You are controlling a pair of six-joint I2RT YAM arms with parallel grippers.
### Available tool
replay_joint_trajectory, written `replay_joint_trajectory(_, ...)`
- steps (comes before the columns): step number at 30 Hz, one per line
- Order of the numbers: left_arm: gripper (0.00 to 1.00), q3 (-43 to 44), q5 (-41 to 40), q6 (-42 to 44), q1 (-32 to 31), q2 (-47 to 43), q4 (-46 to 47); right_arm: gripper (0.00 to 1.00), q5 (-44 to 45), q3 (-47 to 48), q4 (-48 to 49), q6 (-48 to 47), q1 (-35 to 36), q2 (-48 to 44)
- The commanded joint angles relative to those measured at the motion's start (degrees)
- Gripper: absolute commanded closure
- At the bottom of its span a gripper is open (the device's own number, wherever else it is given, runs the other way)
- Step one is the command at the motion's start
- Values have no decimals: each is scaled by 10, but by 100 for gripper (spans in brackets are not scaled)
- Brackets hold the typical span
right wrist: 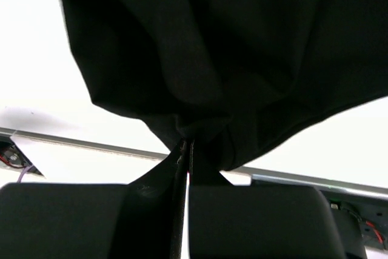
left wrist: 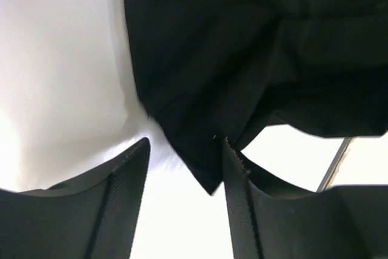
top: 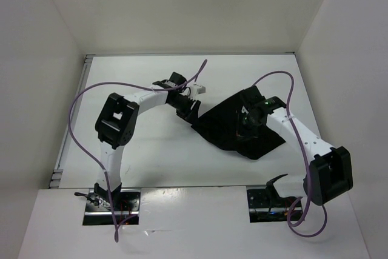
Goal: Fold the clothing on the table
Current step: Flatten the skirt out
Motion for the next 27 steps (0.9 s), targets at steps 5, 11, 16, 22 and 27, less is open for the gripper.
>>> replay_joint_trajectory(5,49,-82,-63,8,-2,-76,-53,77,-39,52,-77,-20,-3,-19)
replay_joint_trajectory(11,51,-126,-113,-9,-2,-134,-73,62,-52,92,-106,2,-14,-75)
replay_joint_trajectory(16,50,-95,-149,-20,-2,-147,-69,72,38,69,-48,75,-36,-20)
replay_joint_trajectory(22,52,43,-51,-14,-24,-78,-49,100,147,55,7,163,-49,61)
replay_joint_trajectory(27,62,162,27,-6,-62,5,-39,100,126,6,54,200,-96,100)
